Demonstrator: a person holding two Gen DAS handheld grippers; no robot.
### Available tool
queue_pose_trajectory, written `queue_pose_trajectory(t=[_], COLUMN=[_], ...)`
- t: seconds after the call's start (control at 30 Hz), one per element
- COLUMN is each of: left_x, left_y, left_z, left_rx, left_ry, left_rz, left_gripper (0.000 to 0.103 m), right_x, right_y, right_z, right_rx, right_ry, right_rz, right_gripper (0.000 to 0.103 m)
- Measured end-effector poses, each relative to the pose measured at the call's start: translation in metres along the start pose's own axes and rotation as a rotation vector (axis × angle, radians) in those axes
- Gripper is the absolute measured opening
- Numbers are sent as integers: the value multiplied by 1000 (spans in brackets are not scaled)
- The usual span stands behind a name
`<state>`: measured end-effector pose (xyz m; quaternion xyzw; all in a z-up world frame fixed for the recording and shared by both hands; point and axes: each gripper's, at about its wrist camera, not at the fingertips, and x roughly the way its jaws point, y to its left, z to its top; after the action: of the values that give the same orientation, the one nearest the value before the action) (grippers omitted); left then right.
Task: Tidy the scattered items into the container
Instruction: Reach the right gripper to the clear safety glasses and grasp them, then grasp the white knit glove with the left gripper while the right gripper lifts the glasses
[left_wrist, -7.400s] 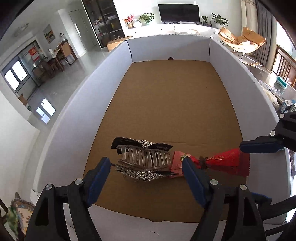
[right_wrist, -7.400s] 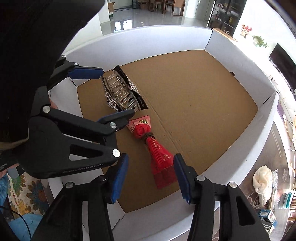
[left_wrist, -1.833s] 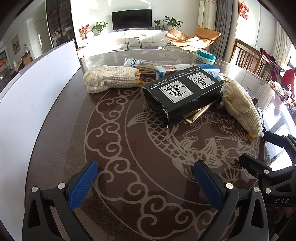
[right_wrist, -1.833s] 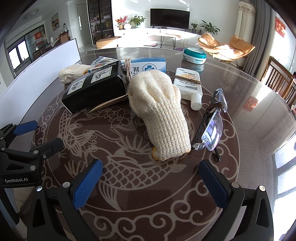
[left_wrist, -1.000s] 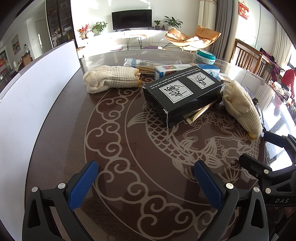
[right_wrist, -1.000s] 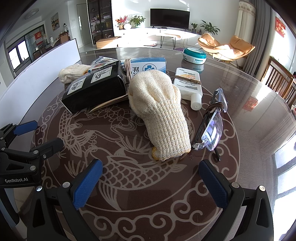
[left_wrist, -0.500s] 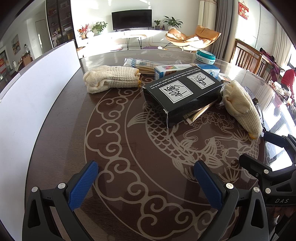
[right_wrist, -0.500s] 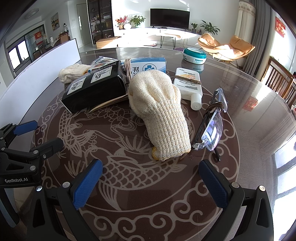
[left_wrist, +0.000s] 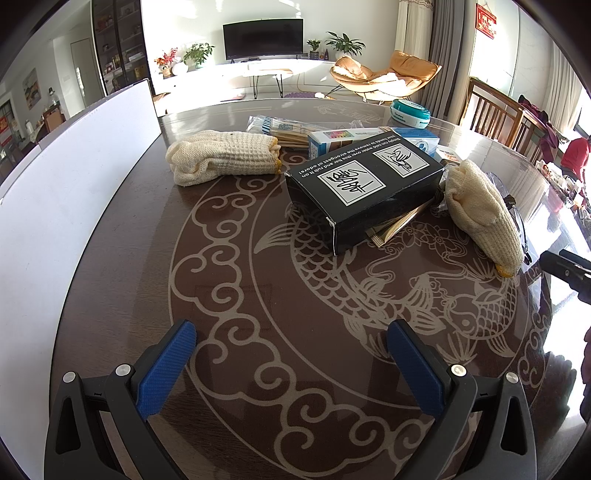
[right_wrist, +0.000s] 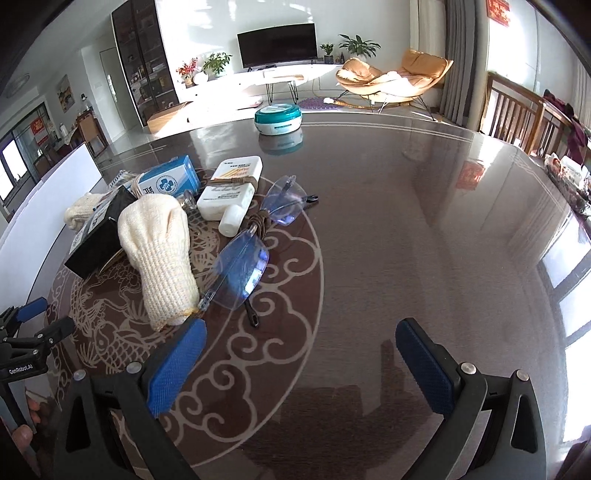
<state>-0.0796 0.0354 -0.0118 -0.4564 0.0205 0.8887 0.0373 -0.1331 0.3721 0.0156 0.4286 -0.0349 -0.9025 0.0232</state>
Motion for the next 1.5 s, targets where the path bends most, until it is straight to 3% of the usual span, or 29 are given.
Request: queue_pose_trajectory(t=[0.1,0.2,0.23,0.27,0.3,0.5,0.63,0.87,1.07,1.27,1.43,1.5], left_x=[0,0,0,0,0,0,0,-1,-10,-11,-12,-13], left_y=[0,0,0,0,0,0,0,0,-4,-7,-7,-7], left_z=[0,0,0,0,0,0,0,-2,-12,-15,-15,-17], left_rx=[0,0,0,0,0,0,0,-6,4,16,34,56], left_ry=[0,0,0,0,0,0,0,0,5,6,11,21], left_rz=[0,0,0,0,0,0,0,3,-4,-11,-27,-43], left_gripper=[103,103,103,103,103,103,103,103,103,103,103,103], right_x=[-14,-3,7,16,25,61,65,54,36,36,47,44], right_y=[19,30,26,21,17,32,32,72,113,96,98,108], right_z=[24,43,46,48,49,52,55,36,2,6,26,27], right_rx=[-93,-104,-69,-29,0,-67,-80,-279,-432,-312,-321,-360], right_ry=[-78,-61,-28,1,24,84,72,88,82,80,100,88], right_rz=[70,33,16,9,16,-6,-29,64,211,130,92,133], right_gripper=[101,101,97,84,79,65,26,24,25,25,25,25])
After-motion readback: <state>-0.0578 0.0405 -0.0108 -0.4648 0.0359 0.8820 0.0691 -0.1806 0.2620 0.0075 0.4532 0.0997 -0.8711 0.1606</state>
